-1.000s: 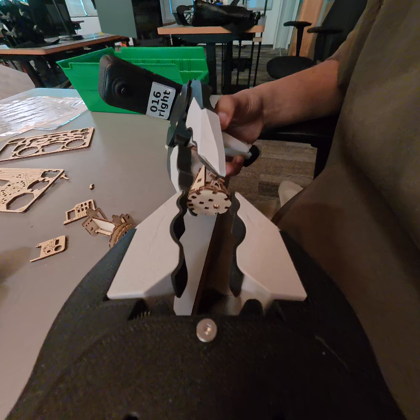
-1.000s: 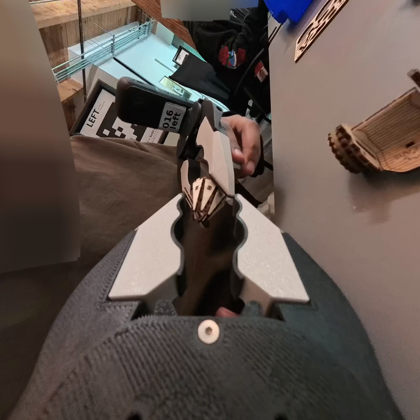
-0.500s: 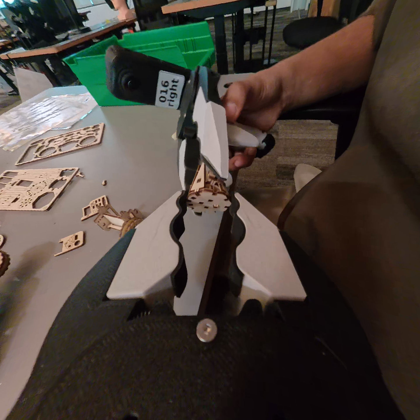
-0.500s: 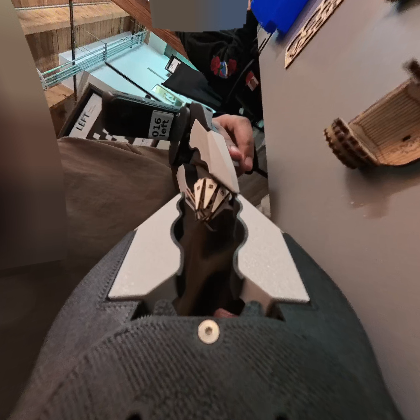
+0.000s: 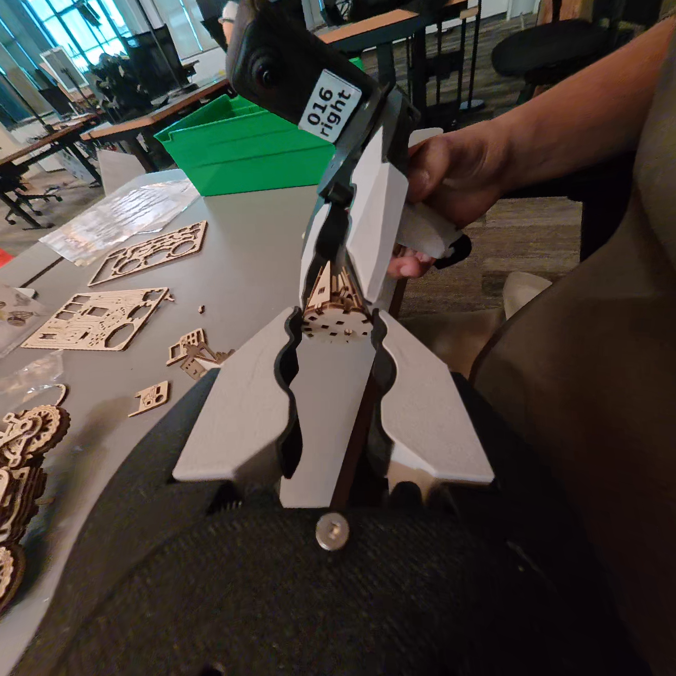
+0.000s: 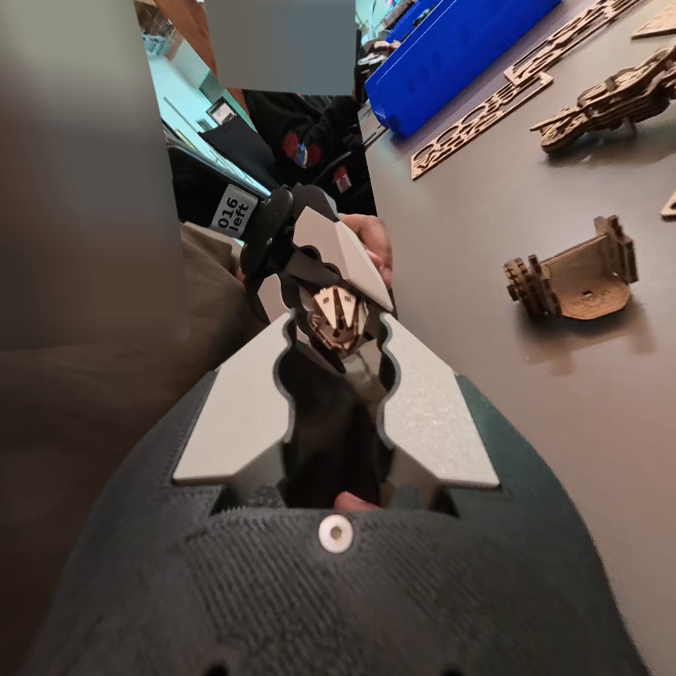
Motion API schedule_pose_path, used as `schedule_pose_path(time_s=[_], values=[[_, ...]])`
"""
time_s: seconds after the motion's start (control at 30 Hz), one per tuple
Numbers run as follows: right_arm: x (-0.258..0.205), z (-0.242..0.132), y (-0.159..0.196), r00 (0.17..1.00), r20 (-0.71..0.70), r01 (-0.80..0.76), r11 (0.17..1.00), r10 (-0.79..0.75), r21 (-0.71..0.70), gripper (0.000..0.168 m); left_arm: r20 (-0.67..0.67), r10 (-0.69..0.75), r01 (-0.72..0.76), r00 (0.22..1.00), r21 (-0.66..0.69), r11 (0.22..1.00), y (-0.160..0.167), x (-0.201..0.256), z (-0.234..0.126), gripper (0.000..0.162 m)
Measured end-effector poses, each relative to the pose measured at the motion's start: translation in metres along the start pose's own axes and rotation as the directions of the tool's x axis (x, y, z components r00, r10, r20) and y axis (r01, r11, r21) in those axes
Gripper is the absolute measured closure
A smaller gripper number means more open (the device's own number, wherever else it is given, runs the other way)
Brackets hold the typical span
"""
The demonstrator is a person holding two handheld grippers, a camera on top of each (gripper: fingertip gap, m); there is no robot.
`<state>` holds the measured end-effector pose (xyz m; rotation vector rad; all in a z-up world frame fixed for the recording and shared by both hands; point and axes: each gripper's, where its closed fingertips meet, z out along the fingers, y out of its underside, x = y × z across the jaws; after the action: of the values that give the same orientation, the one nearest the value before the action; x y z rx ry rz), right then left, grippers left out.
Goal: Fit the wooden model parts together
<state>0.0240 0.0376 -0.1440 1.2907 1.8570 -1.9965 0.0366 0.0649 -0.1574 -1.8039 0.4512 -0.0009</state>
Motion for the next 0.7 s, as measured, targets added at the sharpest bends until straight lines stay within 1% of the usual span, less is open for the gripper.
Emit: schedule_pose_path(time_s=[0.03,0.1,0.17,0.23,0.33,0.4,0.47,0.53,0.6,0.7], values=[[0.002,-0.002,-0.001,1.0,-0.007,0.001,1.0,-0.001,0.004,0.129,0.001,-0.005,0.005,1.0,-0.007,1.0,0.002,-0.001,0.001,0.126],[0.007,-0.008,-0.007,0.999,-0.03,0.012,1.0,-0.011,0.026,0.128,0.032,-0.025,0.027,0.999,-0.051,0.998,0.01,-0.007,0.004,0.126],[0.014,-0.021,-0.021,0.998,-0.063,0.019,0.996,-0.013,0.093,0.125,0.066,-0.054,0.061,0.996,-0.096,0.994,0.02,-0.015,0.006,0.126],[0.021,-0.037,-0.034,0.994,-0.105,0.037,0.987,-0.021,0.159,0.127,0.118,-0.111,0.123,0.987,-0.104,0.987,0.025,-0.029,0.005,0.126],[0.026,-0.053,-0.043,0.979,-0.182,0.129,0.97,-0.091,0.208,0.133,0.166,-0.222,0.235,0.961,-0.06,0.97,0.027,-0.05,-0.003,0.126],[0.018,-0.053,-0.045,0.969,-0.193,0.192,0.958,-0.152,0.212,0.136,0.169,-0.285,0.293,0.943,-0.018,0.956,0.025,-0.059,-0.008,0.126],[0.005,-0.045,-0.039,0.954,-0.193,0.262,0.949,-0.228,0.177,0.138,0.173,-0.347,0.349,0.922,0.021,0.937,0.023,-0.067,-0.012,0.126],[-0.009,-0.032,-0.022,0.932,-0.187,0.334,0.936,-0.311,0.107,0.142,0.158,-0.402,0.397,0.902,0.06,0.916,0.019,-0.069,-0.014,0.127],[-0.018,-0.016,0.002,0.915,-0.188,0.366,0.93,-0.357,0.018,0.143,0.146,-0.439,0.431,0.887,0.082,0.899,0.017,-0.069,-0.016,0.127],[-0.016,0.002,0.047,0.899,-0.233,0.343,0.926,-0.372,-0.154,0.146,0.128,-0.46,0.45,0.879,0.102,0.887,0.013,-0.066,-0.018,0.127]])
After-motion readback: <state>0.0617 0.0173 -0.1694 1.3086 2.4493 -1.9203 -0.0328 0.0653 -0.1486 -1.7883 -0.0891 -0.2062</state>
